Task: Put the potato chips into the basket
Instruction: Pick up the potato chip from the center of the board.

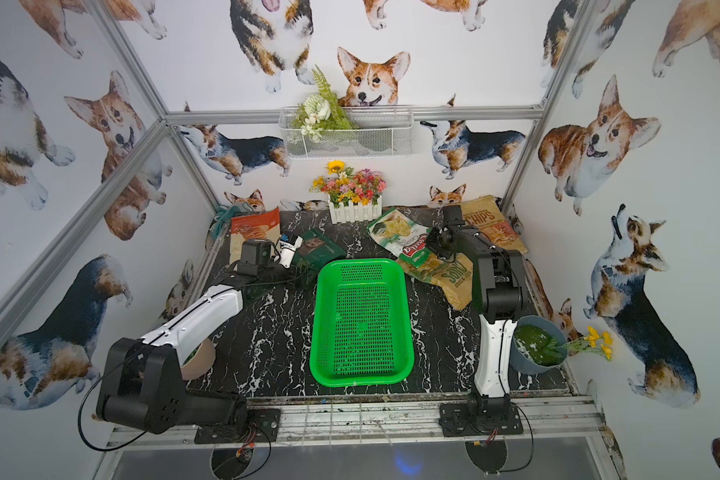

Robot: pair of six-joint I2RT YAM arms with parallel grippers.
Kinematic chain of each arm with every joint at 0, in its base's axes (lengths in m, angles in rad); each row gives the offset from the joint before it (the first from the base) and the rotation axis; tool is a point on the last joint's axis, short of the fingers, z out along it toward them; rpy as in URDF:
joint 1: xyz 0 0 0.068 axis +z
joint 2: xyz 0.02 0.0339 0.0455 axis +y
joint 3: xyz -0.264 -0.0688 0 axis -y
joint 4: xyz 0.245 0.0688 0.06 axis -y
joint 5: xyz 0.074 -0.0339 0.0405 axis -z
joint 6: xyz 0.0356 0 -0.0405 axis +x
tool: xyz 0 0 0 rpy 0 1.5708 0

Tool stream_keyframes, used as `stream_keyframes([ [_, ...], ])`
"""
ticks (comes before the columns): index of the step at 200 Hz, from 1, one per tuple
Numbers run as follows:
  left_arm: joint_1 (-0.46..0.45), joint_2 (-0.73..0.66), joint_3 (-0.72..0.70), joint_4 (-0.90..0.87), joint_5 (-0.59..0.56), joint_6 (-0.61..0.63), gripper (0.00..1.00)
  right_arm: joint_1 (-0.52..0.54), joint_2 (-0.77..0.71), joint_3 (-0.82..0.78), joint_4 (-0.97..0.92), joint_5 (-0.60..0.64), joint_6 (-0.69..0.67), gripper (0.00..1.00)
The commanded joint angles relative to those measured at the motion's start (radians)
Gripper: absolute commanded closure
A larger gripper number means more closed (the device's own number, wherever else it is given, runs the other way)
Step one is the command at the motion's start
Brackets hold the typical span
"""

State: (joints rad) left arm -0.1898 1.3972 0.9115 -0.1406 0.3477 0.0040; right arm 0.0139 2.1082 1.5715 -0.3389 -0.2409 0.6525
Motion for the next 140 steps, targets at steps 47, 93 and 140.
stream_keyframes([
  [47, 0.0, -0.02, -0.019, 0.056, -0.052, 0.007, 0.14, 0.003, -0.067, -0.021, 0.069, -0.055, 0.034, 0.98],
  [93, 0.0, -0.018, -0.022, 0.071, -0.066, -0.004, 0.14, 0.014, -0.137, -0.01, 0.09, -0.08, 0.067, 1.0],
  [140, 0.001, -0.02, -0.034, 0.099, -0.075, -0.004, 0.14, 0.022, -0.202, -0.003, 0.188, -0.158, 0.172, 1.0],
])
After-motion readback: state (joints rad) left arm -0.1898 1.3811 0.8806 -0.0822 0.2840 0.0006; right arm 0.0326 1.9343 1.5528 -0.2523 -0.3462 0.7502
